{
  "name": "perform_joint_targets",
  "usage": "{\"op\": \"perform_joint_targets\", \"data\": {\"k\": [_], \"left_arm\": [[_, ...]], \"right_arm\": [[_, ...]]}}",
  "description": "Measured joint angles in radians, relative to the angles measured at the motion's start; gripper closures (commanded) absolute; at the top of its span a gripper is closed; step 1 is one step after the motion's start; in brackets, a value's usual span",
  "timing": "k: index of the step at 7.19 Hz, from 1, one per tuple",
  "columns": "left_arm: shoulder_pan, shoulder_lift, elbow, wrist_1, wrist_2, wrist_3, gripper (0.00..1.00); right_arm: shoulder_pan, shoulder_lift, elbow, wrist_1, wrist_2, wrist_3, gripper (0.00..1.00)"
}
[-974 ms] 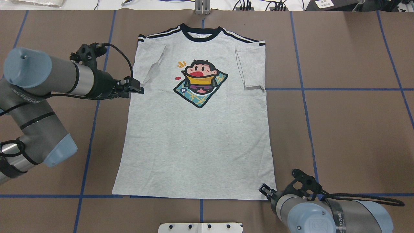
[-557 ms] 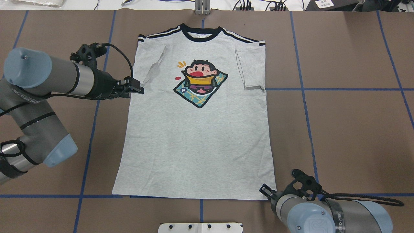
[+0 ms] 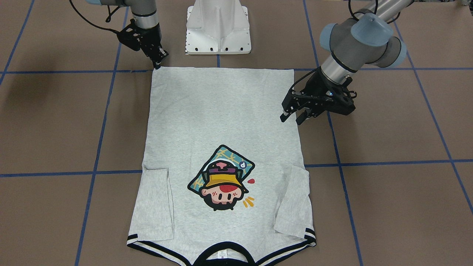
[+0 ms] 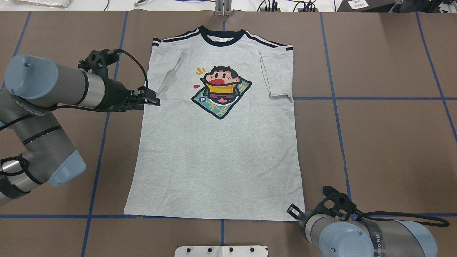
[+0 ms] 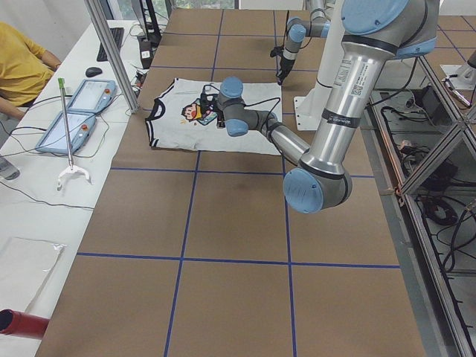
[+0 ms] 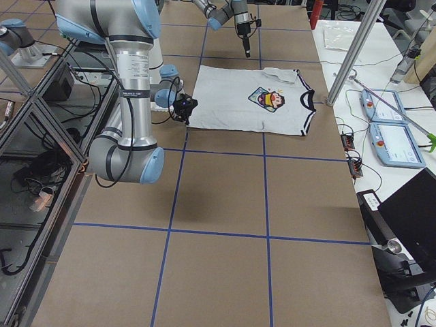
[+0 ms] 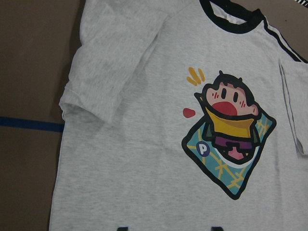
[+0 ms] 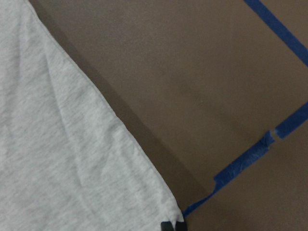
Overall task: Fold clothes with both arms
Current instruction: 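Lower the left gripper to its hem corner while right gripper grasps the other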
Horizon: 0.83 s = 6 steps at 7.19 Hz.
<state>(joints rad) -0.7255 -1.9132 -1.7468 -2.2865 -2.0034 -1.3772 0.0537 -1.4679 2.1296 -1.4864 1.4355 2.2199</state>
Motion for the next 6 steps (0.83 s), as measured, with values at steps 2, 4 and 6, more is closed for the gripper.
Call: {"op": "perform_joint_targets", "data": {"k": [2,4,6], "left_arm": [[0.106,0.053,-0.043,0.008,0.082,-0.097,0.00],[0.246,0.201,-0.180,0.048,0.208,-0.176,0.00],[0.363,0.318,-0.248,0.062,0.301,-0.250,0.01]], "right_arm": [[0.010,-0.016,0.035,0.000,0.029,-0.002,1.00],[0.022,-0.029,0.047,0.001,0.055,-0.004,1.00],[0.026,-0.040,0.057,0.001,0.064,-0.005,1.00]]}}
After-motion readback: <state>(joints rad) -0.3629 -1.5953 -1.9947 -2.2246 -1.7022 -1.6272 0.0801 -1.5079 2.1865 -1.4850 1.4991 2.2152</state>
